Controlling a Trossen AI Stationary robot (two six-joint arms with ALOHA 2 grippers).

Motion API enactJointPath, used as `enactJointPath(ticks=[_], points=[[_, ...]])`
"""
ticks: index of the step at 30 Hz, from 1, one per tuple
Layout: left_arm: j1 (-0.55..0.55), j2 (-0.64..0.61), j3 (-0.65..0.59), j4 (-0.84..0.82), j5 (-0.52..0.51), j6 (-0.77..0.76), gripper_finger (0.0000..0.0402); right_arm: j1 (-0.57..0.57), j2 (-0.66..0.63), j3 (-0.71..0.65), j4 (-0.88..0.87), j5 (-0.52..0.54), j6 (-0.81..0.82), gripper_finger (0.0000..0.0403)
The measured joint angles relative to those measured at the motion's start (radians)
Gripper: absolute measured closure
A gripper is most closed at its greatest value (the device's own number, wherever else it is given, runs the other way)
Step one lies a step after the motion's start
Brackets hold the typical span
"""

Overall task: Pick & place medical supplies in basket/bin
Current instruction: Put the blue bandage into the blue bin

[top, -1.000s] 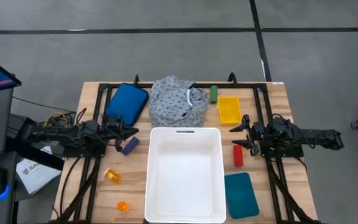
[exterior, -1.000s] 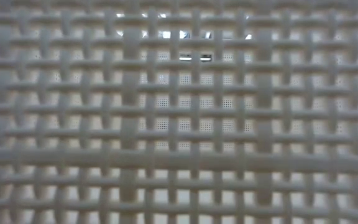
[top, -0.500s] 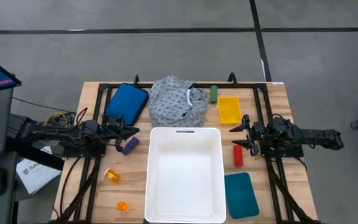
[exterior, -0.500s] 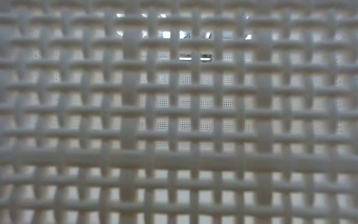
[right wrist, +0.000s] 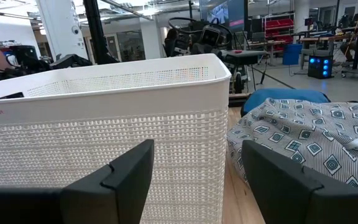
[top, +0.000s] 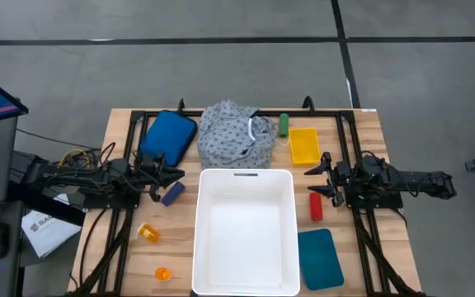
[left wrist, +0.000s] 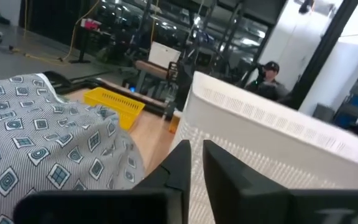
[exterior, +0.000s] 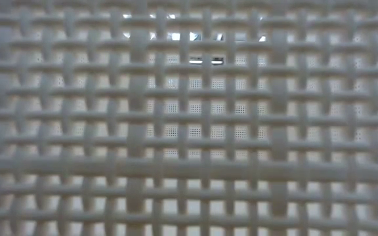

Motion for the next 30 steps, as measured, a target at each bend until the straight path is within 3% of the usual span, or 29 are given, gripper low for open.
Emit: enactJointPath(ticks=[8,16,21,30], points=[[0.000,0.000,0.000,0.018,0.069,0.046,0.0332,0.000,0.000,0.000,0.000,0.000,0.000,0.0163],[0.000,0.000,0.000,0.153,0.024,0.019,0.0369,0.000,0.000,0.000,0.000,0.000,0.000,0.0163],[0.000,0.000,0.000,0.149,0.030,0.019,0.0391,0.000,0.000,0.000,0.000,0.000,0.000,0.0163],[0.000,0.002,0.000,0.143,-0.010,-0.022,0.0380,0.000,0.000,0.000,0.000,0.000,0.000,0.0163]])
